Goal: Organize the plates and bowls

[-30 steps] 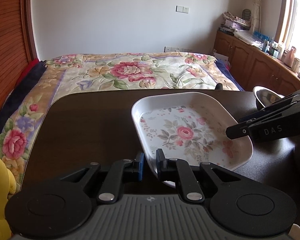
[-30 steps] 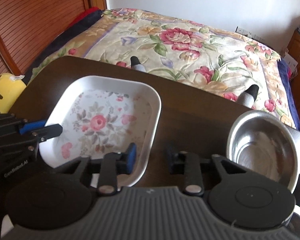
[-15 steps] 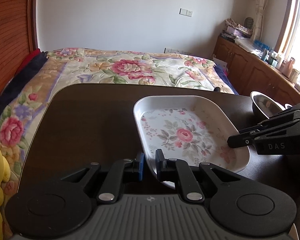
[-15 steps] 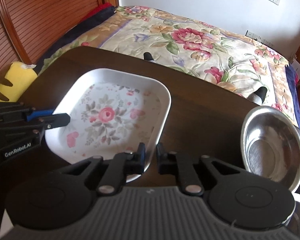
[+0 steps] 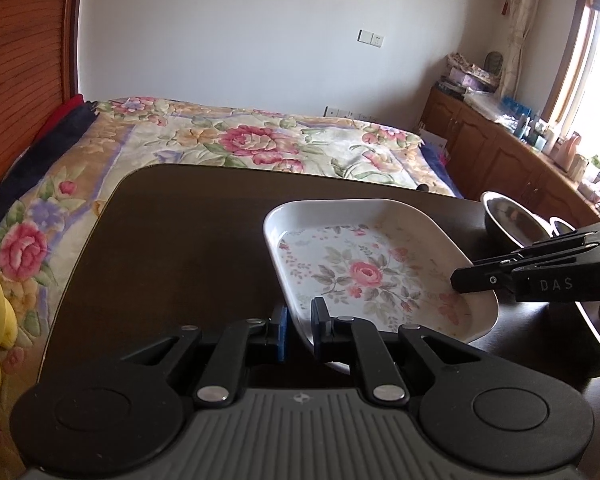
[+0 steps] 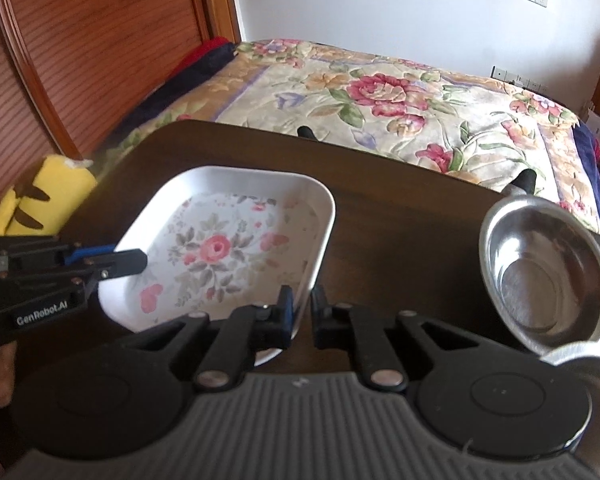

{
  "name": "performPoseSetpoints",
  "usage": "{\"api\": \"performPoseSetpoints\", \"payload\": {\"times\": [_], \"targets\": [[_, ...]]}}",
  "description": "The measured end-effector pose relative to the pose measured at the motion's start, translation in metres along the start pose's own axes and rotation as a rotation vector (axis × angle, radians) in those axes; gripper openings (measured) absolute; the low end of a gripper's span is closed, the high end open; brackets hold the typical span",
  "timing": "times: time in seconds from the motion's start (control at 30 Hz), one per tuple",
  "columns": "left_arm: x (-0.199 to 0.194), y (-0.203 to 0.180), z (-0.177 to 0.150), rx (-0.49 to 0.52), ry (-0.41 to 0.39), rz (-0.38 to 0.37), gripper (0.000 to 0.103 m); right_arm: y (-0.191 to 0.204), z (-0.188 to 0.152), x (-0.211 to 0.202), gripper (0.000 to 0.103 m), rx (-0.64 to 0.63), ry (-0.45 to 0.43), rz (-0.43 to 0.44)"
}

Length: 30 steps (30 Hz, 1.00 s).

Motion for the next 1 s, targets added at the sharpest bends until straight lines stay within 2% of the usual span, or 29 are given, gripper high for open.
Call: {"api": "performPoseSetpoints", "payload": {"times": [0.63,1.0], "targets": [[-0.062,-0.037,-0.007,0.03,-0.086,-0.033,0.04,-0.005,-0.014,-0.056,0.009,0.034,-0.118,0.014],[-0.106,-0.068,-0.022,0.062,-0.143,-0.063,0.04,-0.008,-0.036,-0.098,0.009,0.043,-0.185,0.009]]}}
Point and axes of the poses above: each gripper's, at about its wrist camera, not at the fingertips, and x roughly the way its jaws point, y to its left, z to its top, the point moved 9 cm from there along x, roughly the way its jaws point, and after that the axes turned 4 degrees about -x, right-handed, at the moved point
